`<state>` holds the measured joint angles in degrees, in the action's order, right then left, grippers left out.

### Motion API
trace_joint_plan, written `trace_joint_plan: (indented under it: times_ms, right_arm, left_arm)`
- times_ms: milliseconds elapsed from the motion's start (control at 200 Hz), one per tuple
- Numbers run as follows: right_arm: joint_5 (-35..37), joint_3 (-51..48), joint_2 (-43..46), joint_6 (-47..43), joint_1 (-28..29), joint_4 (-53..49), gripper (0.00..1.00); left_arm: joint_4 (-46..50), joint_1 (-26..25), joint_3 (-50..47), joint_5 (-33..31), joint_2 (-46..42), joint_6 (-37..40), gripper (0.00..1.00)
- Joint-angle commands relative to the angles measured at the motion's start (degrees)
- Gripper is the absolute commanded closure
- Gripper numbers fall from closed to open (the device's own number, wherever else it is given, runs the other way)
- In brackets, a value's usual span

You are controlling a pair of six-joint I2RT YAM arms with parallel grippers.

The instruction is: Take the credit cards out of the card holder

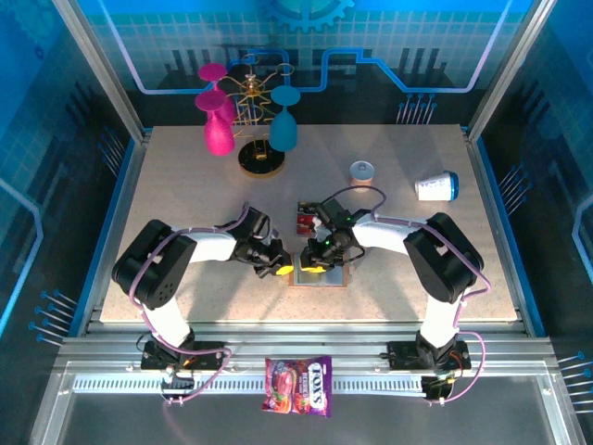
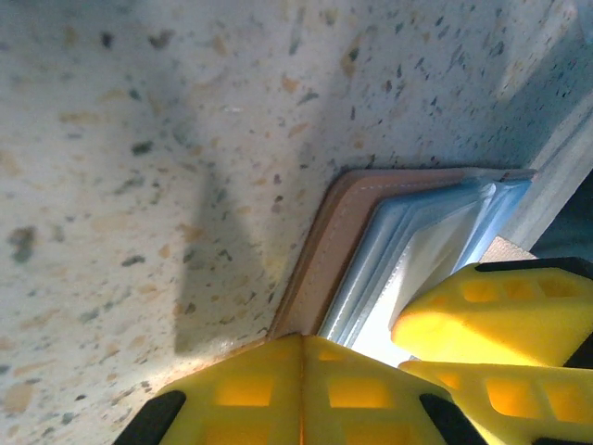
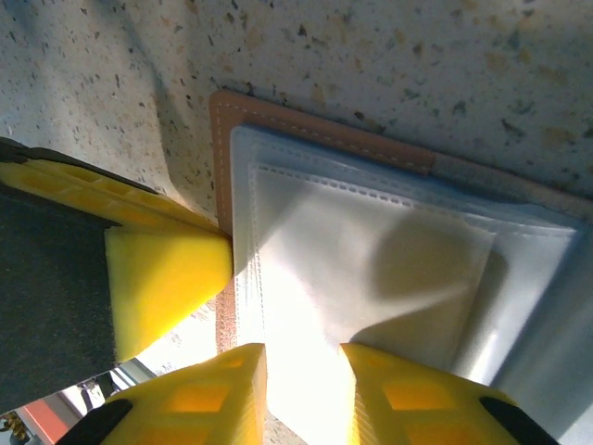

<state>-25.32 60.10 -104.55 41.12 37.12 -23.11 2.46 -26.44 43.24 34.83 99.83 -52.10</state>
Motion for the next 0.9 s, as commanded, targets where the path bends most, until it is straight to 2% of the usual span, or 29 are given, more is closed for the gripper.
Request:
trace_joint_plan:
  times_ms: [0, 280, 896]
  right_arm:
    - [2.2, 1.1, 0.5, -0.7, 0.8, -3.7, 0.7]
    - [3.0, -0.6, 1.9, -0.7, 0.1, -2.7, 0.7]
    - [-5.7, -11.7, 5.0, 3.2, -4.1, 14.4, 0.74]
  left_arm:
    - [1.4, -0.3, -0.1, 0.3, 1.8, 1.3, 0.92]
    - [2.9, -0.3, 0.9, 0.2, 2.2, 2.1, 0.92]
    - [7.9, -0.9, 5.1, -1.6, -2.0, 1.8, 0.86]
